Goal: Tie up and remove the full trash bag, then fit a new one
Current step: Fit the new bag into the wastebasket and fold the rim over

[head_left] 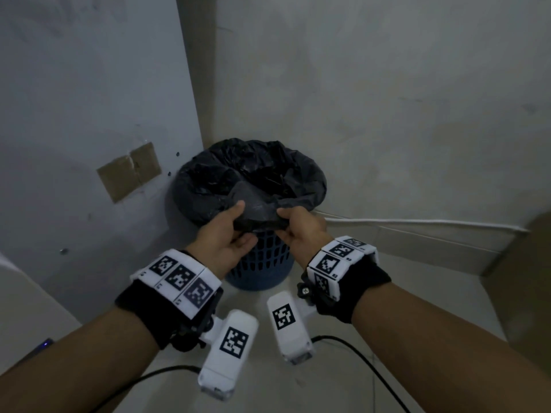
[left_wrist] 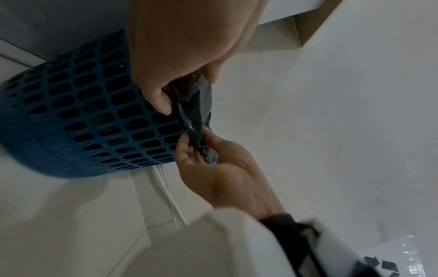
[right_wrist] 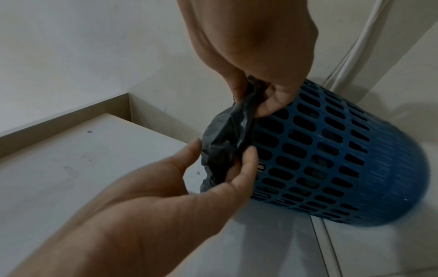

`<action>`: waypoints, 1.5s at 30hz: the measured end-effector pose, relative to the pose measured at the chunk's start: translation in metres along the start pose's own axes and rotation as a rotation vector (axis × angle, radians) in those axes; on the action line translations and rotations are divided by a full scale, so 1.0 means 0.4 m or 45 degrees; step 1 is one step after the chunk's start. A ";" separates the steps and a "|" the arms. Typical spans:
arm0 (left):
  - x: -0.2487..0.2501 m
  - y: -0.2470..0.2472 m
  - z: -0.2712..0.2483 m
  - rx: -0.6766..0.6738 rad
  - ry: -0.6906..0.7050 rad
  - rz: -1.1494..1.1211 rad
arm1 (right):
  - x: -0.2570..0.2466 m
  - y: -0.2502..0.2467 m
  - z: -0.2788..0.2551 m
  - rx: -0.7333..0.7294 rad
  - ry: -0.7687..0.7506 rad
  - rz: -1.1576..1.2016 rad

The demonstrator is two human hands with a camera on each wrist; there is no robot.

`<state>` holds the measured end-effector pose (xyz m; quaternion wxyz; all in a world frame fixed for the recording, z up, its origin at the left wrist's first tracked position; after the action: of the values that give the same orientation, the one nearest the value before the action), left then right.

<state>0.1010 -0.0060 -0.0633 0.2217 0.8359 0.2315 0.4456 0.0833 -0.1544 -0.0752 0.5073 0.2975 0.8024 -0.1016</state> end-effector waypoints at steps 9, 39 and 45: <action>0.008 -0.037 0.028 0.048 0.028 -0.108 | 0.021 0.029 0.002 -0.155 0.048 0.004; 0.144 -0.087 0.101 -0.026 0.187 -0.138 | -0.010 -0.018 0.004 -0.244 0.198 0.123; 0.148 -0.082 0.107 -0.046 0.174 -0.143 | -0.046 0.002 0.012 -0.266 0.170 0.242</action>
<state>0.1604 0.0476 -0.0657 0.2450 0.7852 0.2844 0.4925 0.0930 -0.1630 -0.0611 0.4885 0.3235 0.8087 0.0509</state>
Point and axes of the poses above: each hand's wrist, its own z-axis towards the middle knuckle, its own y-axis out of the palm, x = y × z, the point moved 10 cm from there along z, towards the middle knuckle, and after that the axes turned 14 degrees about -z, right-handed, at the moved point
